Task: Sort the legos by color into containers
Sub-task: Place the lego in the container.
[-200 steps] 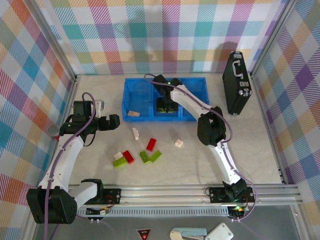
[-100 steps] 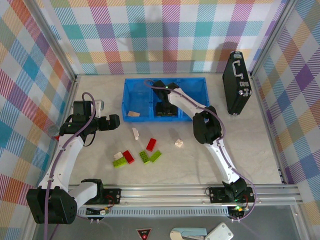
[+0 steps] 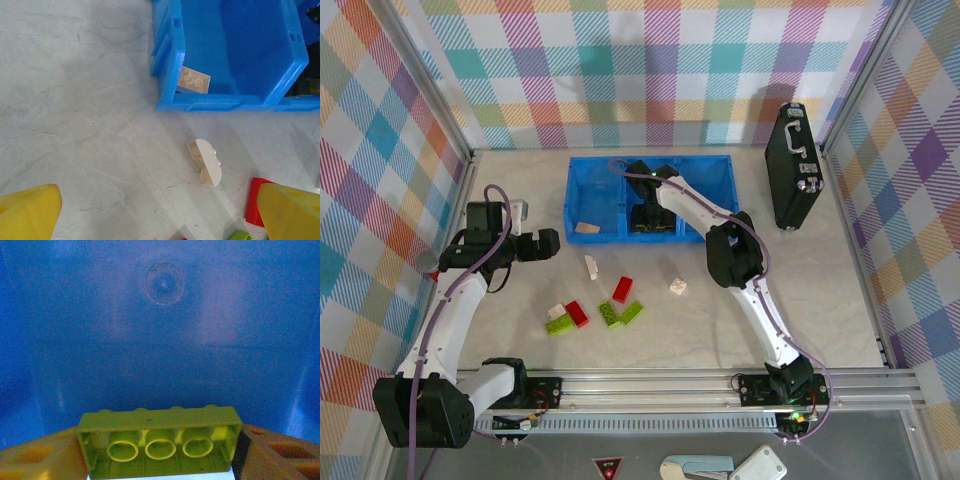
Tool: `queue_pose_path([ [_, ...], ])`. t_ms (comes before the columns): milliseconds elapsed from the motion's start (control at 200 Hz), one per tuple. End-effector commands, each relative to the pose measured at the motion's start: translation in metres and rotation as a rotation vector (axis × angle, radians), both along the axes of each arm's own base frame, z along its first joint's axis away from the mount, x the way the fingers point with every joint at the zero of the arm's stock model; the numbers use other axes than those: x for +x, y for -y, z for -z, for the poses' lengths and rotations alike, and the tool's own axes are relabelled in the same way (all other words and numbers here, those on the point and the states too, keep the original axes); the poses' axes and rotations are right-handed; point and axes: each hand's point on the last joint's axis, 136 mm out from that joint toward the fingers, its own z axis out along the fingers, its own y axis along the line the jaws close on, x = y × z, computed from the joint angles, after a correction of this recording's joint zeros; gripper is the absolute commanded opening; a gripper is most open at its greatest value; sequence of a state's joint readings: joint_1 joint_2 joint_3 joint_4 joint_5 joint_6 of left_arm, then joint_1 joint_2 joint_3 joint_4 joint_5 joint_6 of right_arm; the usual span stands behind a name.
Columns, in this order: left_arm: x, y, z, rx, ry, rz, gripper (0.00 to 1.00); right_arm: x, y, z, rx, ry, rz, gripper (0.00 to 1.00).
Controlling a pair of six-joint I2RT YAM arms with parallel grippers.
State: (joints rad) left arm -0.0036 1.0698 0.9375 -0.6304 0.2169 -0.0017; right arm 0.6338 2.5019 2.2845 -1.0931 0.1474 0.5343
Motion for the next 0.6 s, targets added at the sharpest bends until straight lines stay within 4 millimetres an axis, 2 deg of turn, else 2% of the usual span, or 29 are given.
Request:
queue_pose_path([
  [0,-0.005,-0.003,-0.005,0.009,0.01,0.007,1.0,0.0,-0.002,-0.01,0.009,0.0,-0.006,0.71],
  [595,-0.007,-0.005,-0.008,0.016,0.026,-0.004,1.0,0.003,0.002,-0.067,0.026,0.076,-0.008,0.72],
])
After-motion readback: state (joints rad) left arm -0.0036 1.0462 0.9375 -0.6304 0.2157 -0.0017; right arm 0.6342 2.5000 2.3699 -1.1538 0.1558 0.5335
